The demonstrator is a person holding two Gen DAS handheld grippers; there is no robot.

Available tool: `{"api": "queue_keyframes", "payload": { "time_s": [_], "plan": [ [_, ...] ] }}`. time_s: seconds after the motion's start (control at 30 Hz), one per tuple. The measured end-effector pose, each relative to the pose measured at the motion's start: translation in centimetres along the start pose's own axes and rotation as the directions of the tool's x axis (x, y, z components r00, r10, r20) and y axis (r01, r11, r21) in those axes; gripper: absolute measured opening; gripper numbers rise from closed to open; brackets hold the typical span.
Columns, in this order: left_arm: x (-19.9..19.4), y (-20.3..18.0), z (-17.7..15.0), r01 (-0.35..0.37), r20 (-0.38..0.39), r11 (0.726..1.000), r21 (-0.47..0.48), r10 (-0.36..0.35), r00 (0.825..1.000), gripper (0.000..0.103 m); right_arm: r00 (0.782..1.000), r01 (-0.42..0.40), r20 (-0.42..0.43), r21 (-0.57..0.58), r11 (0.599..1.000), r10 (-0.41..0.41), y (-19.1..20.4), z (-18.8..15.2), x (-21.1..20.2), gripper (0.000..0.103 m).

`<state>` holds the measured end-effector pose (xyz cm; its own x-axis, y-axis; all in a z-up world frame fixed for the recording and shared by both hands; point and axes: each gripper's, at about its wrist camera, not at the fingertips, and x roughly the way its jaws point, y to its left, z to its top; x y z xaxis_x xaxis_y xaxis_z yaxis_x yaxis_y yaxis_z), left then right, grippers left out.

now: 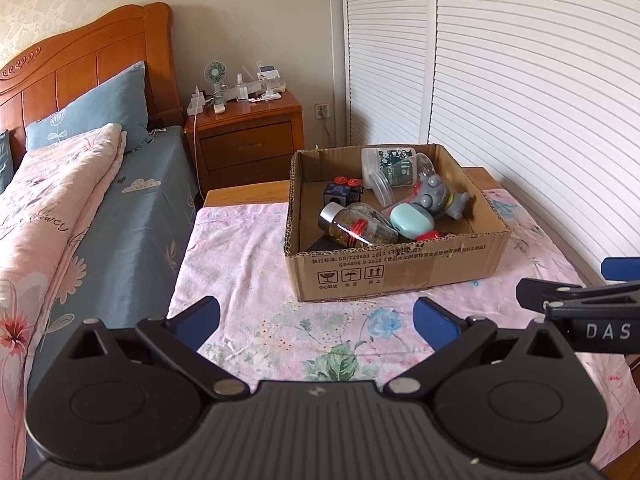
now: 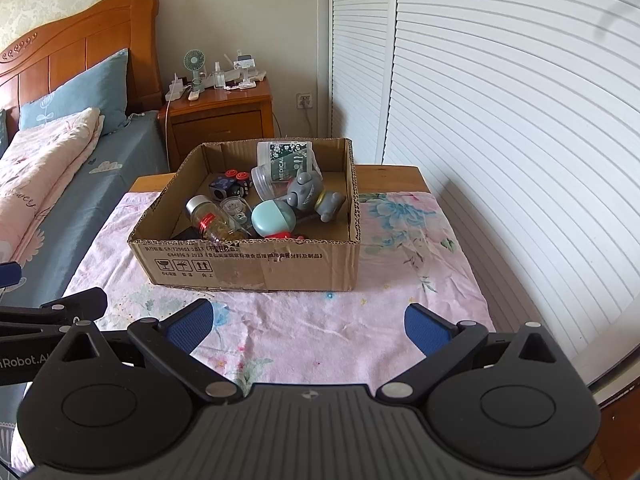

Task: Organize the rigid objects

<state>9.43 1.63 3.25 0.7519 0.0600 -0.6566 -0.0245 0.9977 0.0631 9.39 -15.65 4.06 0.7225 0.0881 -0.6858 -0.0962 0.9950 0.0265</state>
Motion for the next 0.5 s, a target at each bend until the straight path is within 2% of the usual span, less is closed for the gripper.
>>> {"api": "queue_keyframes", "payload": {
  "time_s": [0.5],
  "plan": [
    [-0.2,-0.38,0.09,-0.005,0.004,1.0,0.009,0.005,1.0,0.102,1.0,-0.004,0.005,0.007,1.0,0.004,-0.41,-0.03,-0.18,0.103]
  ]
}}
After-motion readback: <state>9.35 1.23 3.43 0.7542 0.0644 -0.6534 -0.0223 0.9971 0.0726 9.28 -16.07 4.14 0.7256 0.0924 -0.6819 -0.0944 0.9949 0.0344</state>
